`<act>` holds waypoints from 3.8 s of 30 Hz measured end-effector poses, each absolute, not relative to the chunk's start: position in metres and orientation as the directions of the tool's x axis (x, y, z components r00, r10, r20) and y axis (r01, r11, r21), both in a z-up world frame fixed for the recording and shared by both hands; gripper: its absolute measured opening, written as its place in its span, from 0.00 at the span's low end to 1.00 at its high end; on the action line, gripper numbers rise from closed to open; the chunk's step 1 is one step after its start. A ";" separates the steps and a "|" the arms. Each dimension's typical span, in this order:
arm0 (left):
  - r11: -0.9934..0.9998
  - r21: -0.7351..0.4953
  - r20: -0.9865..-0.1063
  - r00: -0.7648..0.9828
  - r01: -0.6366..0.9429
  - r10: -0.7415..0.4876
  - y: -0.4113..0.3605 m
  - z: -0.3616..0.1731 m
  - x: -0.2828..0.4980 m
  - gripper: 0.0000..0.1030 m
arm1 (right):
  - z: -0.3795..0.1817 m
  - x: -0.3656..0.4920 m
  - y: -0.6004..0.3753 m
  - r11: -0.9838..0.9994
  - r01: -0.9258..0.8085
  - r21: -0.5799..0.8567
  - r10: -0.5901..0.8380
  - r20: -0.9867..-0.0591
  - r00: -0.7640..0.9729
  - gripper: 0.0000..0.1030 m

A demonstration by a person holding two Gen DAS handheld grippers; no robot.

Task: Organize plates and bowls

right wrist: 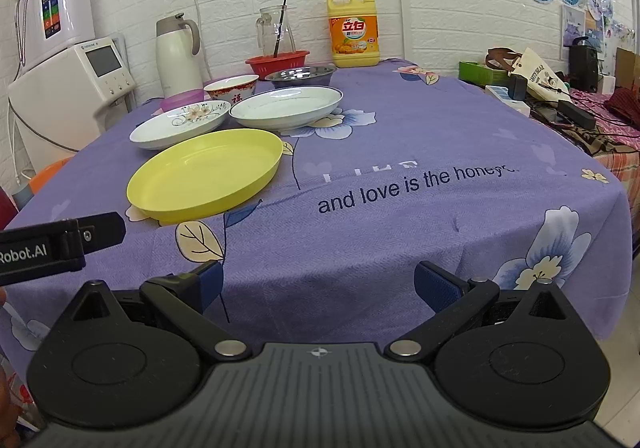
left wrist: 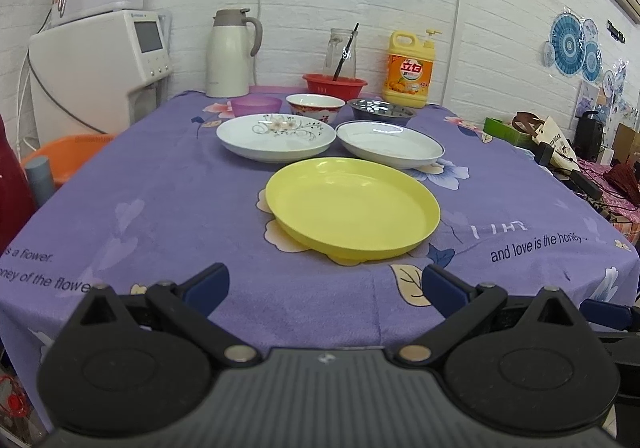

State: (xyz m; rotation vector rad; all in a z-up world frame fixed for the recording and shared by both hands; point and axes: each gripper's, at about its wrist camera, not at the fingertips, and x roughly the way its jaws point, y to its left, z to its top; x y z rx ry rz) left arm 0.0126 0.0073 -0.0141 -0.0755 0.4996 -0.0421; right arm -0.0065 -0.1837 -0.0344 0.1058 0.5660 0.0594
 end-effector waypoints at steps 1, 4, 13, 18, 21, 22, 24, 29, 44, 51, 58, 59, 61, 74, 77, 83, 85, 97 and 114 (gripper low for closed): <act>0.997 -0.077 -0.479 0.876 0.021 -0.056 0.007 -0.013 0.015 0.99 | -0.034 -0.006 -0.184 0.993 -0.026 0.115 0.083 -0.532 0.842 1.00; 0.997 -0.069 -0.483 0.874 0.020 -0.051 0.009 -0.010 0.023 0.99 | -0.031 -0.005 -0.185 0.994 -0.019 0.109 0.074 -0.531 0.844 1.00; 0.995 -0.092 -0.487 0.873 -0.047 -0.003 0.038 0.007 0.057 0.99 | -0.012 0.013 -0.172 0.996 -0.078 0.053 0.094 -0.514 0.853 1.00; 0.989 -0.137 -0.536 0.844 -0.053 -0.028 0.055 0.001 0.089 0.99 | -0.013 0.044 -0.163 0.990 -0.134 0.046 0.137 -0.536 0.833 1.00; 0.987 -0.153 -0.565 0.823 -0.045 -0.049 0.059 -0.004 0.112 0.99 | -0.011 0.072 -0.157 0.986 -0.163 0.035 0.155 -0.553 0.819 1.00; 0.987 -0.158 -0.573 0.818 -0.041 -0.058 0.061 -0.005 0.120 0.99 | -0.011 0.083 -0.155 0.986 -0.166 0.031 0.155 -0.560 0.814 1.00; 0.986 -0.163 -0.583 0.810 -0.034 -0.068 0.063 -0.008 0.133 0.99 | -0.013 0.104 -0.151 0.985 -0.170 0.025 0.153 -0.576 0.803 1.00; 0.982 -0.191 -0.593 0.796 0.010 -0.124 0.072 -0.014 0.151 0.98 | -0.026 0.142 -0.136 0.976 -0.219 0.011 0.178 -0.625 0.760 1.00; 0.961 -0.258 -0.618 0.749 0.095 -0.240 0.058 -0.023 0.187 0.98 | -0.041 0.154 -0.142 0.951 -0.308 0.037 0.265 -0.609 0.747 1.00; 0.969 -0.225 -0.633 0.742 0.098 -0.222 0.053 -0.027 0.196 0.98 | -0.029 0.168 -0.140 0.944 -0.321 0.074 0.298 -0.609 0.735 1.00; 0.966 -0.237 -0.637 0.734 0.104 -0.235 0.049 -0.031 0.197 0.98 | -0.036 0.172 -0.136 0.940 -0.332 0.078 0.307 -0.614 0.727 1.00; 0.966 -0.236 -0.636 0.735 0.107 -0.237 0.047 -0.031 0.198 0.98 | -0.036 0.171 -0.135 0.941 -0.328 0.086 0.309 -0.611 0.729 1.00; 0.964 -0.240 -0.633 0.734 0.116 -0.246 0.041 -0.031 0.199 0.98 | -0.036 0.171 -0.130 0.945 -0.319 0.077 0.298 -0.609 0.735 1.00; 0.974 -0.178 -0.630 0.745 0.139 -0.221 0.035 -0.034 0.194 0.96 | -0.038 0.161 -0.112 0.953 -0.301 0.038 0.261 -0.612 0.747 1.00; 0.966 -0.229 -0.625 0.742 0.124 -0.243 0.052 -0.031 0.186 0.96 | -0.036 0.158 -0.107 0.955 -0.292 0.044 0.256 -0.619 0.743 1.00; 0.982 -0.188 -0.622 0.771 0.023 -0.137 0.092 -0.022 0.163 0.96 | -0.024 0.145 -0.069 0.928 -0.371 0.029 0.315 -0.592 0.742 1.00; 0.982 -0.189 -0.621 0.776 -0.010 -0.112 0.105 -0.022 0.156 0.96 | -0.023 0.142 -0.052 0.913 -0.407 0.005 0.333 -0.585 0.740 1.00; 0.984 -0.174 -0.613 0.786 -0.042 -0.074 0.125 -0.025 0.160 0.96 | -0.024 0.152 -0.021 0.889 -0.457 0.010 0.370 -0.604 0.706 1.00; 0.976 -0.218 -0.576 0.810 -0.022 -0.110 0.175 0.013 0.189 0.96 | -0.004 0.180 -0.073 0.895 -0.407 0.185 0.435 -0.567 0.699 1.00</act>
